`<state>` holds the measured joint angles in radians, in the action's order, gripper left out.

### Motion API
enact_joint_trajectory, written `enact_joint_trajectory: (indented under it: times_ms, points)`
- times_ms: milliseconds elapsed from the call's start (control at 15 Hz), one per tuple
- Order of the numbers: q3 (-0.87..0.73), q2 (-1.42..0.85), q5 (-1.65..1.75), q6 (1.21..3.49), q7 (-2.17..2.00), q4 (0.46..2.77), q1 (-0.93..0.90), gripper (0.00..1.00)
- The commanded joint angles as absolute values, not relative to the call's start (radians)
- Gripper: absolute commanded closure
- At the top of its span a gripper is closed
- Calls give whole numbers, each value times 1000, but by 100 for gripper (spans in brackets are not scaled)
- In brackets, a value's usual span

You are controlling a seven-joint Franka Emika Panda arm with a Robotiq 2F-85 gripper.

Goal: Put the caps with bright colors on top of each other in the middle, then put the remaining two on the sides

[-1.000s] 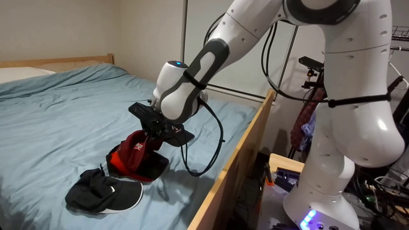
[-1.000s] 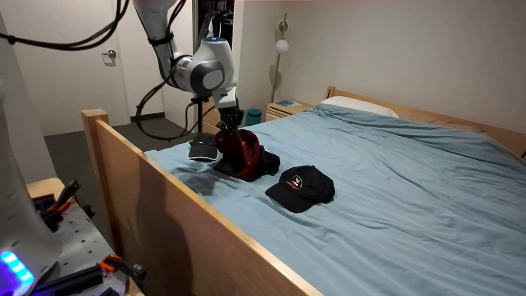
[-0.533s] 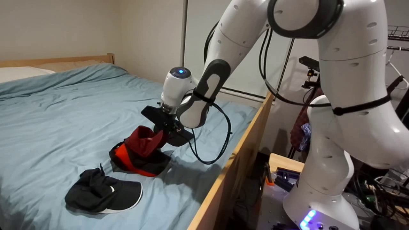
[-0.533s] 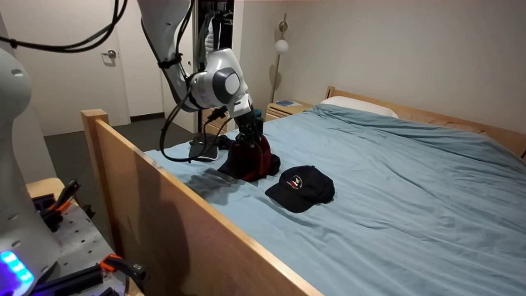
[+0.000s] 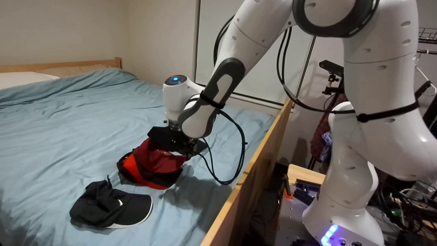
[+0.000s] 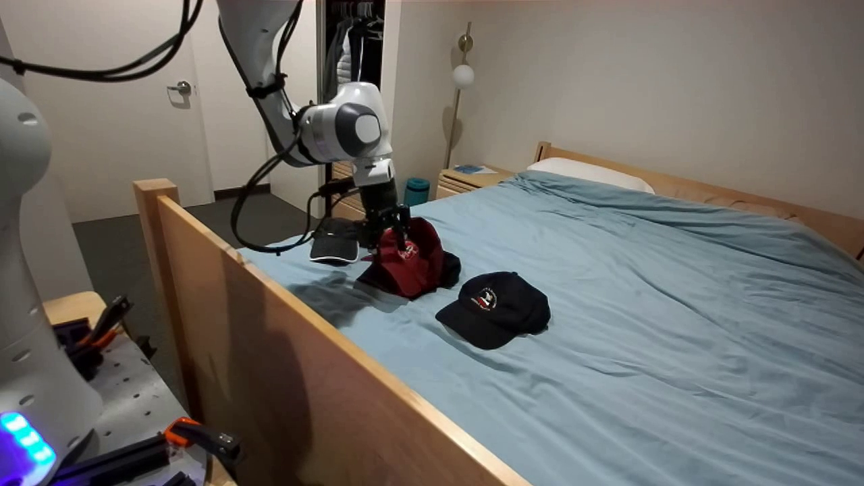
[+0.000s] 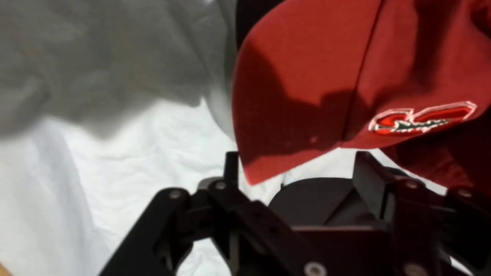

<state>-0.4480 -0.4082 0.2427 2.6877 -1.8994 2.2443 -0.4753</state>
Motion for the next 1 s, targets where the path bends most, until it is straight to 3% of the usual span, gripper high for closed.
enact_joint_trajectory:
  times_ms: [0,200,933]
  points:
    - [-347,-278,241,2568,-1871,2236,-351,0]
    - [-226,-199,131,2595,-1809,2196,-231,0]
    - [-240,-242,313,2547,-2060,2195,-258,0]
